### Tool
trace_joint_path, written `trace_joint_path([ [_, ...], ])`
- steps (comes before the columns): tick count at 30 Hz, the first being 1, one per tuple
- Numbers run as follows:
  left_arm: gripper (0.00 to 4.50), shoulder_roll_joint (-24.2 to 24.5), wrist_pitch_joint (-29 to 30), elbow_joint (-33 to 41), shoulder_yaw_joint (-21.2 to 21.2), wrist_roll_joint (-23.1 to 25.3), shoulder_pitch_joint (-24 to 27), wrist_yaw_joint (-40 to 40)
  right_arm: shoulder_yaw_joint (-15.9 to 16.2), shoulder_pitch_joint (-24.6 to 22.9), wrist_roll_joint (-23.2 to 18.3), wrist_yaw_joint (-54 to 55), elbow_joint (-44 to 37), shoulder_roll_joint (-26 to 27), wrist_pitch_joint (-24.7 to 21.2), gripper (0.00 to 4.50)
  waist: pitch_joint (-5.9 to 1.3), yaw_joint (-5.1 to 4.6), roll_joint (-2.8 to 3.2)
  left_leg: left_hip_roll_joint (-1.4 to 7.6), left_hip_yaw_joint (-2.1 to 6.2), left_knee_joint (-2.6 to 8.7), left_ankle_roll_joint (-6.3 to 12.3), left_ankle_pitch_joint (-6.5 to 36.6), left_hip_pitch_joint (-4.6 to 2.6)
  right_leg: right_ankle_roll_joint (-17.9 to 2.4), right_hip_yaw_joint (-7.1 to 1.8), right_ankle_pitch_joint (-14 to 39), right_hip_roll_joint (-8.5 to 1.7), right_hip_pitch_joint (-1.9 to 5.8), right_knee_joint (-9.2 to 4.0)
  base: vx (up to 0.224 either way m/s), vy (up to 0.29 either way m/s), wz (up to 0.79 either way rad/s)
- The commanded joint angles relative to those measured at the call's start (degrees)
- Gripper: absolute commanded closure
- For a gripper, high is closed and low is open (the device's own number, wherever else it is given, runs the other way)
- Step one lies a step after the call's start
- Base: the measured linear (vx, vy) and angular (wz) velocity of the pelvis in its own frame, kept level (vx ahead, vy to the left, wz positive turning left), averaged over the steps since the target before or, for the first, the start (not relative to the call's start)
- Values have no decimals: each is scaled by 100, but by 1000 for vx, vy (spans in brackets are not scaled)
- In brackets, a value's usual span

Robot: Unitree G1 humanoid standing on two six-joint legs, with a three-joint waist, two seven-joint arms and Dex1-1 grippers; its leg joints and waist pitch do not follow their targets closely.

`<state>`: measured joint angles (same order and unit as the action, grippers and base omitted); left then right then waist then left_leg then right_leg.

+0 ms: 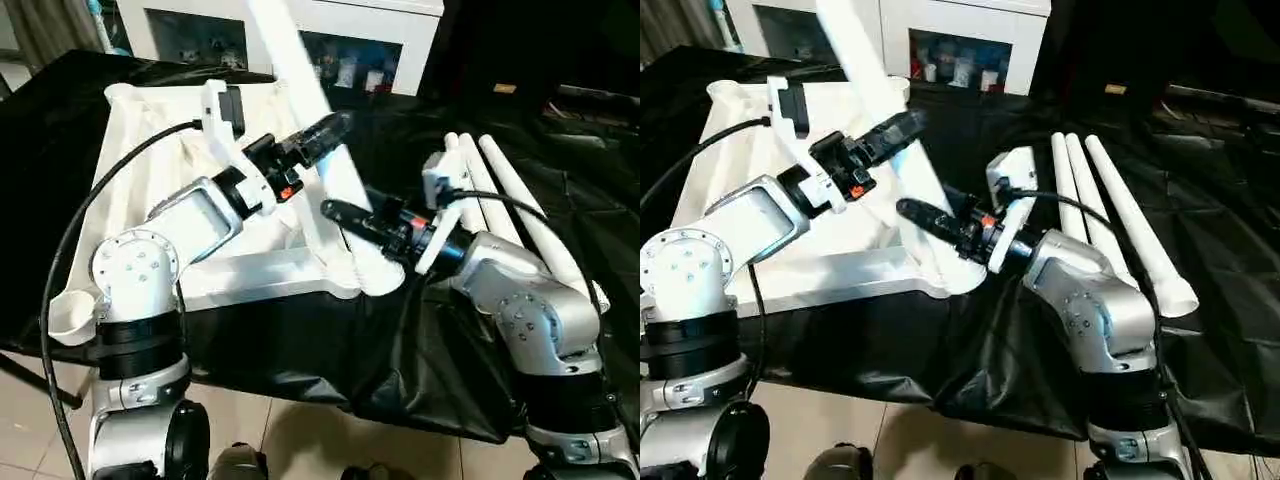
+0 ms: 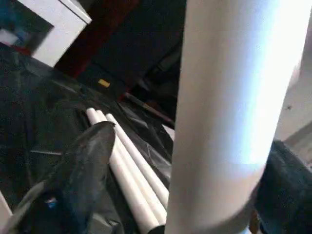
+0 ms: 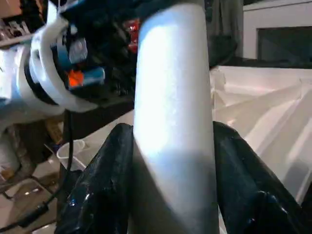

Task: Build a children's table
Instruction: Pick table leg

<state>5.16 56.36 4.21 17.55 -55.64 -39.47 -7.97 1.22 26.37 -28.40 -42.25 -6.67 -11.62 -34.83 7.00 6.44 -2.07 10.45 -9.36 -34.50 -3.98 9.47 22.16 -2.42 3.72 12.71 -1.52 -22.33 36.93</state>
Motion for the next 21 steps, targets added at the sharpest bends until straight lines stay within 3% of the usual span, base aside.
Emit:
trace_joint_path([
  [1, 68, -47, 40, 22, 94, -130, -88, 118, 28, -61, 37, -8, -125, -62, 149, 267, -524, 6, 83, 256, 105, 328, 119, 434, -80, -920, -374, 96, -621, 350, -451, 0, 0, 0],
  [12, 164, 116, 61, 253, -303, 99, 98, -81, 181, -26, 218, 81, -32, -72, 265, 267, -490, -6, 64, 264, 103, 349, 126, 494, -84, -830, -379, 315, -616, 331, -471, 0, 0, 0],
  [21, 240, 89, 254, 175, -137, -134, 120, 226, 213, -16, 244, 119, 3, -86, 308, 267, -488, -15, 60, 260, 104, 347, 105, 483, -78, -862, -376, 277, -617, 332, -463, 0, 0, 0],
])
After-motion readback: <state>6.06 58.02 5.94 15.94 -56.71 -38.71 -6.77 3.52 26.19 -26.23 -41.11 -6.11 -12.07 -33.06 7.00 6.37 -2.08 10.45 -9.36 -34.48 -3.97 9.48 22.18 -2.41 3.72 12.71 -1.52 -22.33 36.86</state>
